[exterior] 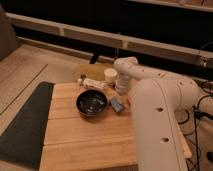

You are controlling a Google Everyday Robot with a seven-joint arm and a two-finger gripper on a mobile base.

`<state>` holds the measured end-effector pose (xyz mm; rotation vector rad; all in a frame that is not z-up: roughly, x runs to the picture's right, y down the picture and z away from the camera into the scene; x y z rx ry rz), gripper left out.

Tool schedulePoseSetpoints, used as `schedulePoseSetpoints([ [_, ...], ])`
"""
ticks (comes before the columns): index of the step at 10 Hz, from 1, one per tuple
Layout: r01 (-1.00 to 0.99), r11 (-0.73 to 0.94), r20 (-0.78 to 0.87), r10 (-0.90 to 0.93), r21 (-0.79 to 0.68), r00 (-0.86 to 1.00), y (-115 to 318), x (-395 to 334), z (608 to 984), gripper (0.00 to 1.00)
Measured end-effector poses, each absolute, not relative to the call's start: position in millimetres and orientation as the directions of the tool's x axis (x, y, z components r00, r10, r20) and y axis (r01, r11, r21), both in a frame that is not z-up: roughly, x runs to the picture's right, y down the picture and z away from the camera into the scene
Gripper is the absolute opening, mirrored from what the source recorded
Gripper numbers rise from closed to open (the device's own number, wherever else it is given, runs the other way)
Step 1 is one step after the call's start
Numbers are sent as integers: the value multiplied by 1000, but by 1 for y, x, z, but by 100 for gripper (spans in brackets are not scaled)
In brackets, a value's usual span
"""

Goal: Wipe the white sponge on the table

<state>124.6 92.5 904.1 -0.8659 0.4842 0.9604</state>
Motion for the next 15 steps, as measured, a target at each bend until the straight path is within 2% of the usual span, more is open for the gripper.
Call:
schedulePoseSetpoints([
  [4, -881, 318, -744, 478, -349, 467, 88, 157, 917, 9],
  [9, -846, 341, -678, 507, -409, 532, 65, 106, 943, 9],
  [12, -821, 323, -634, 524, -470, 569, 64, 73, 939, 9],
  [15, -823, 317, -646, 512, -471, 567, 71, 79, 927, 9],
])
